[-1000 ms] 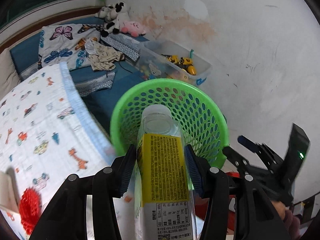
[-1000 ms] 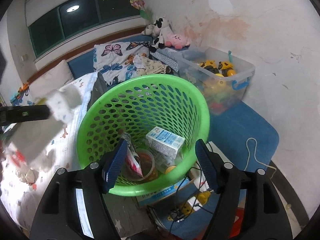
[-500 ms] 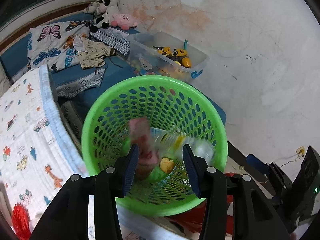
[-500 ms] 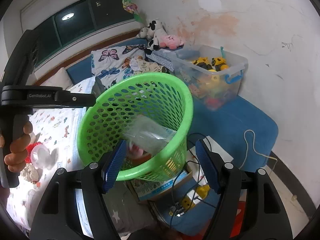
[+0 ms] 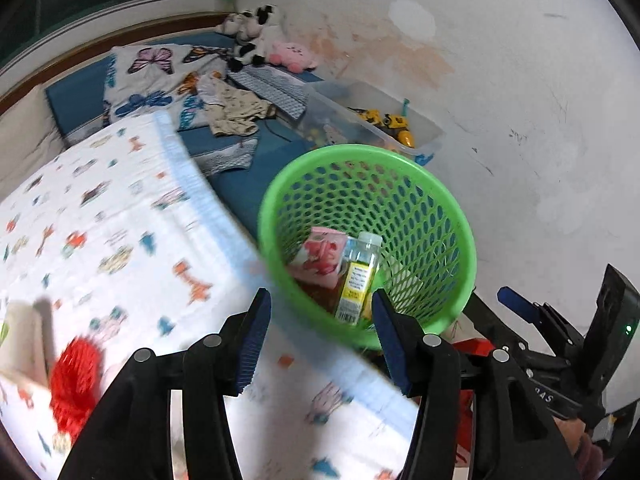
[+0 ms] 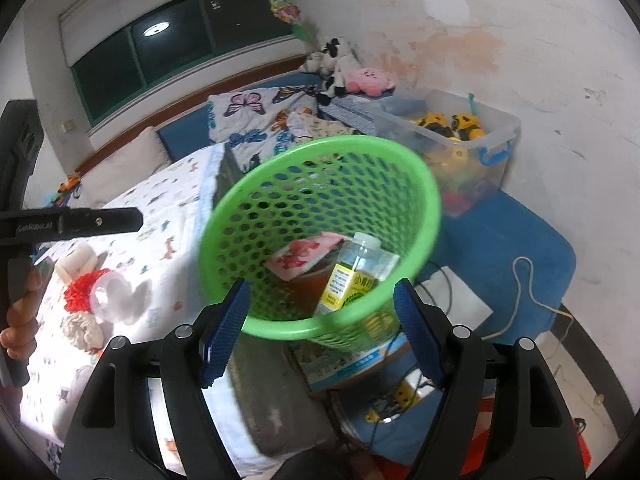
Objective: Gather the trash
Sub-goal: 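Lower the yellow-label bottle into the green basket and open the left tool, then move both tools back over the bed toward the clear plastic lid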
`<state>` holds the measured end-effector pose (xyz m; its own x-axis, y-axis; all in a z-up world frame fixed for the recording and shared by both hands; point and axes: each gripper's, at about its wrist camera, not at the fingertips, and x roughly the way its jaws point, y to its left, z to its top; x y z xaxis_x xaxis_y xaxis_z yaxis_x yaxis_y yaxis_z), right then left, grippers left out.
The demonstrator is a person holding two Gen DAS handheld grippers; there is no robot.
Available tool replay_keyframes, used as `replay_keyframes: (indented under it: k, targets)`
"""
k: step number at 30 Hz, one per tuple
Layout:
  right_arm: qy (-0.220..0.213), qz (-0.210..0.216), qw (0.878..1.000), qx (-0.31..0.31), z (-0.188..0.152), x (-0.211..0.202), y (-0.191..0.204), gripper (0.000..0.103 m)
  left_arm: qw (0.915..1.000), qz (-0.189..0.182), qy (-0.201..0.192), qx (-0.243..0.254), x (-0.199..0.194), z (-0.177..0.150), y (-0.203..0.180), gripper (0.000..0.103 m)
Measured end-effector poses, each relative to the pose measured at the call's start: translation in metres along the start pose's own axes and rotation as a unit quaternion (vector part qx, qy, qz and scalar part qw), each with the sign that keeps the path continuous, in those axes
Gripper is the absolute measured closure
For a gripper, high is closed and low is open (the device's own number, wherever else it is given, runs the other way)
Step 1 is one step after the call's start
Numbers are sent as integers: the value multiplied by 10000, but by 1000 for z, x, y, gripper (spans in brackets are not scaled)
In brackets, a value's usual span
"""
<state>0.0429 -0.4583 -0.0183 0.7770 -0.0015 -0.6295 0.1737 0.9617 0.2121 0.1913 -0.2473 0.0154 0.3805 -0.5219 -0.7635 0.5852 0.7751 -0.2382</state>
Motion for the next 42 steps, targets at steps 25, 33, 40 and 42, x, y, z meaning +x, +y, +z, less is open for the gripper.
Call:
replay_keyframes:
  k: [25, 33, 40, 42]
  targets:
    - [197, 639, 9959, -602, -19, 4, 80, 21, 9991, 389, 145, -59, -69, -168, 52, 8]
    - [259, 658, 9957, -607, -24, 5, 81, 21, 9961, 683, 415, 382, -47, -196, 40, 7]
    - [366, 728, 9942, -702, -28, 10, 88, 21, 9944, 731, 532, 549, -33, -199, 36, 7]
    - [385, 739, 9938, -743, -29, 12, 91, 21, 9941, 771, 549, 532, -31, -199, 37, 7]
